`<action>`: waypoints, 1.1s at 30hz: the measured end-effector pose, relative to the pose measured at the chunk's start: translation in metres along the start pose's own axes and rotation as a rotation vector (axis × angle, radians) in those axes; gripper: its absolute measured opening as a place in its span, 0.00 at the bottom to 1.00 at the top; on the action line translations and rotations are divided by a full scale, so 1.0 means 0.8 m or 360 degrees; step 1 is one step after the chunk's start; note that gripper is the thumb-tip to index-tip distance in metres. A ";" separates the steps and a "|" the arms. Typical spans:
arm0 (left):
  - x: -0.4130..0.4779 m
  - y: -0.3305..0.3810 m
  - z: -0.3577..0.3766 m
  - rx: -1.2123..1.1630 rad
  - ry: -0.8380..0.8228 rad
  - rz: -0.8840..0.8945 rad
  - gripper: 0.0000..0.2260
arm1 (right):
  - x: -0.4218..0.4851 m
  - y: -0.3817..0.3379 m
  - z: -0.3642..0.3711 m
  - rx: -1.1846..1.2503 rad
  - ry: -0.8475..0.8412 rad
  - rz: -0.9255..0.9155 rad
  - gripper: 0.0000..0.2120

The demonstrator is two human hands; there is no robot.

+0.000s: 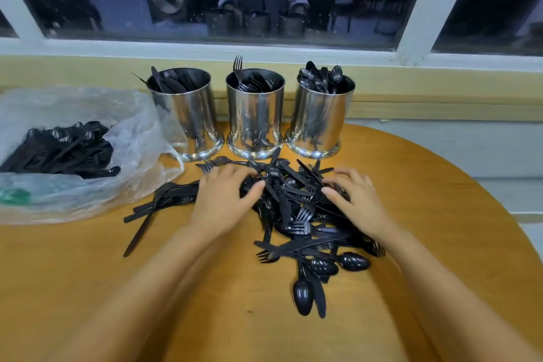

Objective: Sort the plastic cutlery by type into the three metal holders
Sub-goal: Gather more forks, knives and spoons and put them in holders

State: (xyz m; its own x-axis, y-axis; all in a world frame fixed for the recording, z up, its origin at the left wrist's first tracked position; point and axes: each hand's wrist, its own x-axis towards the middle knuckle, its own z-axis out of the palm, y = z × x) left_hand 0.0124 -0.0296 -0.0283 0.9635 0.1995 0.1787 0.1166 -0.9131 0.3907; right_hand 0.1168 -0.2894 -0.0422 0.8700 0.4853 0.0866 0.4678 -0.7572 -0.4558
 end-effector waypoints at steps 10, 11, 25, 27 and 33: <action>0.082 -0.071 0.026 0.0105 -0.0316 -0.0194 0.24 | 0.087 -0.043 0.043 -0.0236 -0.0354 0.0056 0.32; 0.076 -0.068 0.028 0.0113 -0.0308 -0.0162 0.24 | 0.083 -0.044 0.045 -0.0270 -0.0381 0.0035 0.32; -0.071 -0.129 -0.020 0.0120 -0.0101 -0.0356 0.40 | -0.046 0.009 0.004 -0.0207 -0.0117 0.0244 0.45; -0.079 -0.121 -0.013 0.0131 -0.0138 -0.0377 0.40 | -0.055 0.005 0.017 -0.0292 -0.0140 0.0277 0.42; -0.084 -0.053 0.012 -0.0015 -0.0097 -0.0345 0.41 | -0.053 -0.031 0.038 -0.0292 -0.0105 0.0251 0.39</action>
State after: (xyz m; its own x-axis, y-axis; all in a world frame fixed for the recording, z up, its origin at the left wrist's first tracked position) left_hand -0.0551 -0.0073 -0.0653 0.9289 0.3687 0.0351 0.3205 -0.8477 0.4226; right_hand 0.0638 -0.2780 -0.0614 0.9253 0.3777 -0.0334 0.3526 -0.8896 -0.2903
